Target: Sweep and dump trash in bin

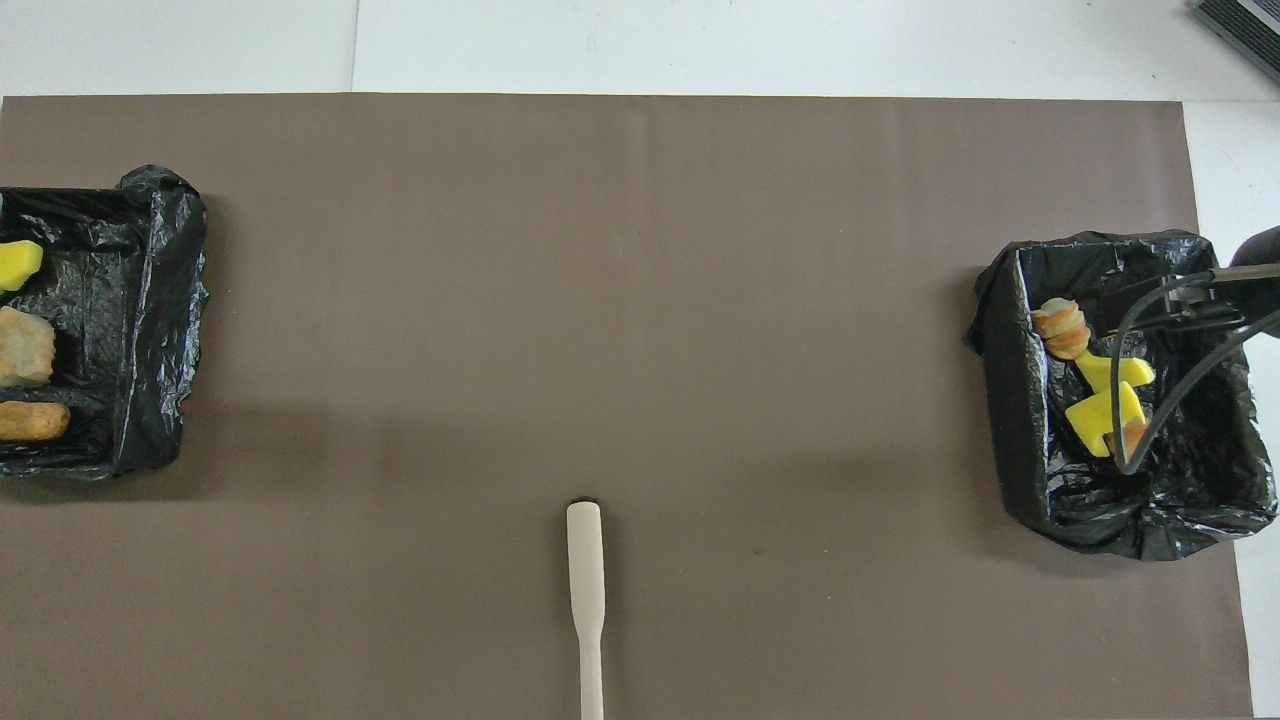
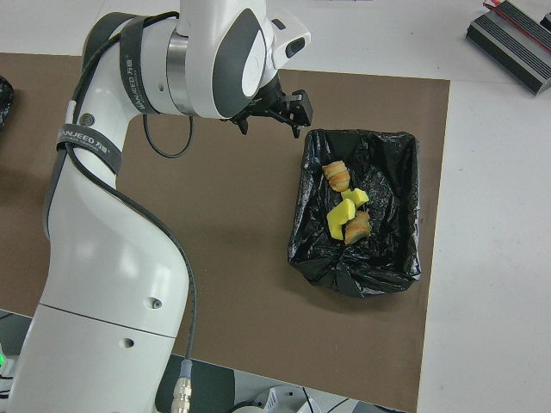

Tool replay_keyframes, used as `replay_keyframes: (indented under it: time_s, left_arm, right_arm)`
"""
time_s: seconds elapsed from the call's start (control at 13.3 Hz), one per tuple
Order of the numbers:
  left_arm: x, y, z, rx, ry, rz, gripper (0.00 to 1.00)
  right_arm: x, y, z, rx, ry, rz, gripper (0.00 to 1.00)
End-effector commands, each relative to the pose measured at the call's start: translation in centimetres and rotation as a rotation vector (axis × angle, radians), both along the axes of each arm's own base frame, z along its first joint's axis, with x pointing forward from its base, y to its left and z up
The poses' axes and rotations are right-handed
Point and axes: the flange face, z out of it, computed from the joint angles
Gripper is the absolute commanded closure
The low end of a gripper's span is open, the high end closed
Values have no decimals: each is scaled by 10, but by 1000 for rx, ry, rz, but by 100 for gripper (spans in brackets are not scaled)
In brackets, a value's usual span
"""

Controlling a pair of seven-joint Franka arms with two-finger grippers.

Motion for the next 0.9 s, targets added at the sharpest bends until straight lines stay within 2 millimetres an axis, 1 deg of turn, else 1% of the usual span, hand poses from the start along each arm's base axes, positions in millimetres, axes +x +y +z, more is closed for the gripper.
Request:
replay_keyframes:
  time_s: [0.0,0.08,0.15,0.23,0.3,0.38,0.6,0.68,0.83]
  left_arm:
    - [-10,-1,6,-167,-52,62,100]
    - [-15,6,4,-303,-103,107,100]
    - [-23,16,7,-434,-157,158,100]
    - [-33,34,9,-546,-213,229,100]
    - [-38,30,14,-632,-263,282,100]
    - [-42,27,13,-673,-297,346,100]
    - [-59,7,3,-798,-287,480,100]
    - [-63,0,1,-815,-292,512,100]
    - [-69,-12,-11,-869,-329,622,100]
  right_arm:
    - [6,3,6,-30,3,27,0]
    - [6,4,5,-28,9,26,0]
    - [4,4,5,-20,14,21,0]
    - [3,4,4,-13,16,16,0]
    - [3,4,3,-13,18,16,0]
    - [2,4,3,-13,18,15,0]
    - [1,5,3,-13,18,16,0]
    - [1,5,3,-13,19,16,0]
    - [2,4,2,-14,20,19,0]
